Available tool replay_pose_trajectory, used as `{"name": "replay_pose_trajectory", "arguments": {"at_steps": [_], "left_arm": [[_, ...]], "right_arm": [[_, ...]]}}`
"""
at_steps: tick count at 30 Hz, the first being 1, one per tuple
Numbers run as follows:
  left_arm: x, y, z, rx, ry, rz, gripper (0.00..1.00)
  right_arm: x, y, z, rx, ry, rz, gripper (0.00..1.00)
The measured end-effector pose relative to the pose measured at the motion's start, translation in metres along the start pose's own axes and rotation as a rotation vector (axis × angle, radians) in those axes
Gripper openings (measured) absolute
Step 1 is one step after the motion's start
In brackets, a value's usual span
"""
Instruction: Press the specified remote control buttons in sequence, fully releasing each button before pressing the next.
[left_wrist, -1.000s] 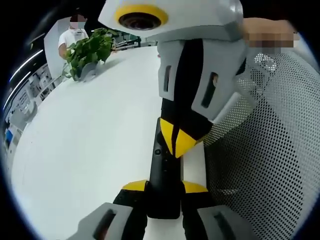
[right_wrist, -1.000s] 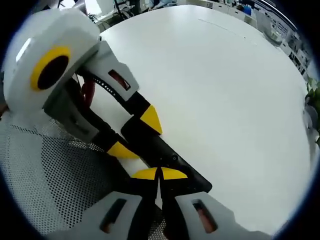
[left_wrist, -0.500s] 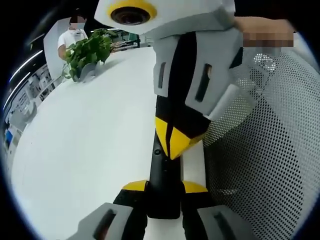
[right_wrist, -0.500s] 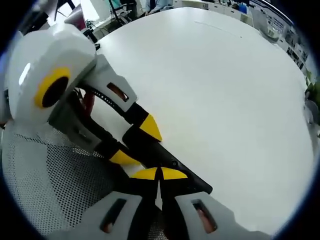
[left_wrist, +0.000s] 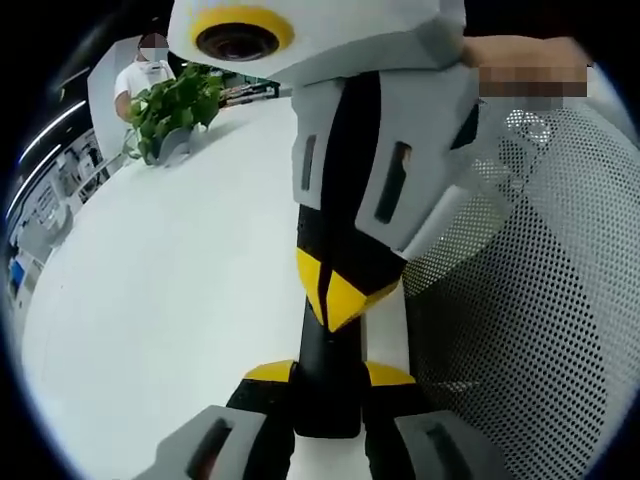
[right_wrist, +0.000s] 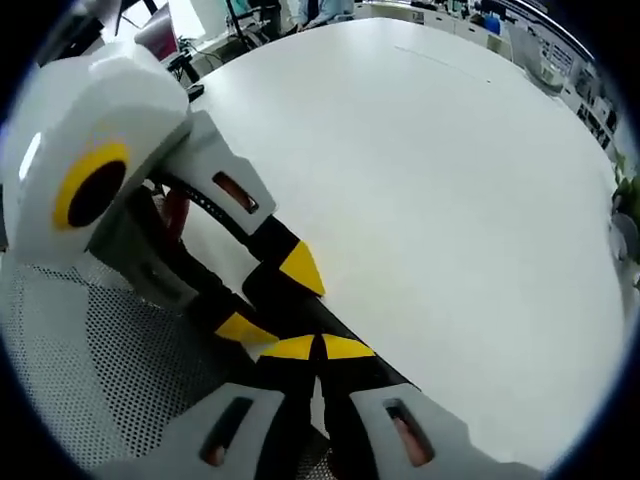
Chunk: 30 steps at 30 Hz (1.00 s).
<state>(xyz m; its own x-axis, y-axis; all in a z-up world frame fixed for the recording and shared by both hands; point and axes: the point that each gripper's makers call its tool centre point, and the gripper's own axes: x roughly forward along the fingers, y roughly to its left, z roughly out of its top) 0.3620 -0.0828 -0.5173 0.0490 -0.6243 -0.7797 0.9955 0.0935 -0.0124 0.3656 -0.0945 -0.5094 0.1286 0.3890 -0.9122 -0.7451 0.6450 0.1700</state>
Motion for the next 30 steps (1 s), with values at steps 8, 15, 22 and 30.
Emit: {"name": "replay_pose_trajectory", "arguments": {"at_steps": [8,15,22,30], "left_arm": [[0.0002,0.0001,0.0001,-0.004,0.000,0.000,0.25],[0.0005,0.0002,0.0002,-0.006,-0.005,0.001,0.25],[0.0002,0.0000,0.0000,-0.006,-0.001,0.001,0.25],[0.0002,0.0002,0.0000,-0.009,0.000,-0.001,0.25]], "right_arm": [[0.0004,-0.0022,0.0012,0.015,-0.016,0.015,0.00],[0.0003,0.0013,0.0008,-0.050,-0.006,-0.017,0.00],[0.0006,-0.0006,0.0006,-0.052,-0.014,-0.015,0.00],[0.0000,-0.0003,0.0004,-0.052,-0.013,-0.016,0.00]]}}
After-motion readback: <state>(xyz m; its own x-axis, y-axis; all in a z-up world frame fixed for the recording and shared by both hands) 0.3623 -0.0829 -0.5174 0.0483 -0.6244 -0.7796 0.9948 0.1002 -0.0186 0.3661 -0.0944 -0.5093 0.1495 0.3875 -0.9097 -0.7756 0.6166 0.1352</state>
